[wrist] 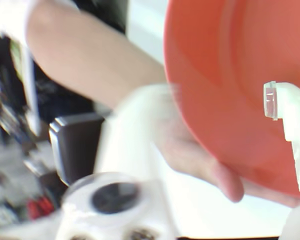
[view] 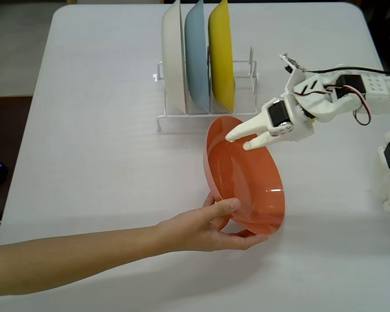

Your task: Can you put the plate away?

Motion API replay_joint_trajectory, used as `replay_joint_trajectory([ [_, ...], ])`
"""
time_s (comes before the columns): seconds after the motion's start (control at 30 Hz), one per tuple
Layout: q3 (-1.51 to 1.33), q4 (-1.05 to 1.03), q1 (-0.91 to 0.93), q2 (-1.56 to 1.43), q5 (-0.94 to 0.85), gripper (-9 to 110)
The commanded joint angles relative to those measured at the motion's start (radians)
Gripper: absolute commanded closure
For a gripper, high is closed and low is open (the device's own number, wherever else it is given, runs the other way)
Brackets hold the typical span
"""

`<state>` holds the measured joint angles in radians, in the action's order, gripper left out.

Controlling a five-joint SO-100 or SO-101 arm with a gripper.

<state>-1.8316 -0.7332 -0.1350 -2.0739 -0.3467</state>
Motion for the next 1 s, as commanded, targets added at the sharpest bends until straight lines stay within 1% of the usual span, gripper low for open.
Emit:
replay_joint_trajectory([
  [0.0, 0.144, 0.002, -0.015, 0.048, -0.026, 68],
  [0.23, 0.337, -0.060, -0.037, 0.210, -0.044, 68],
  [0.53, 0.445, -0.081, -0.058, 0.339, 0.002, 69],
  [0.7, 0.574, -0.112, -0.061, 0.431, -0.005, 69],
  [0.97, 0.652, -0.123, -0.061, 0.520, 0.035, 71],
])
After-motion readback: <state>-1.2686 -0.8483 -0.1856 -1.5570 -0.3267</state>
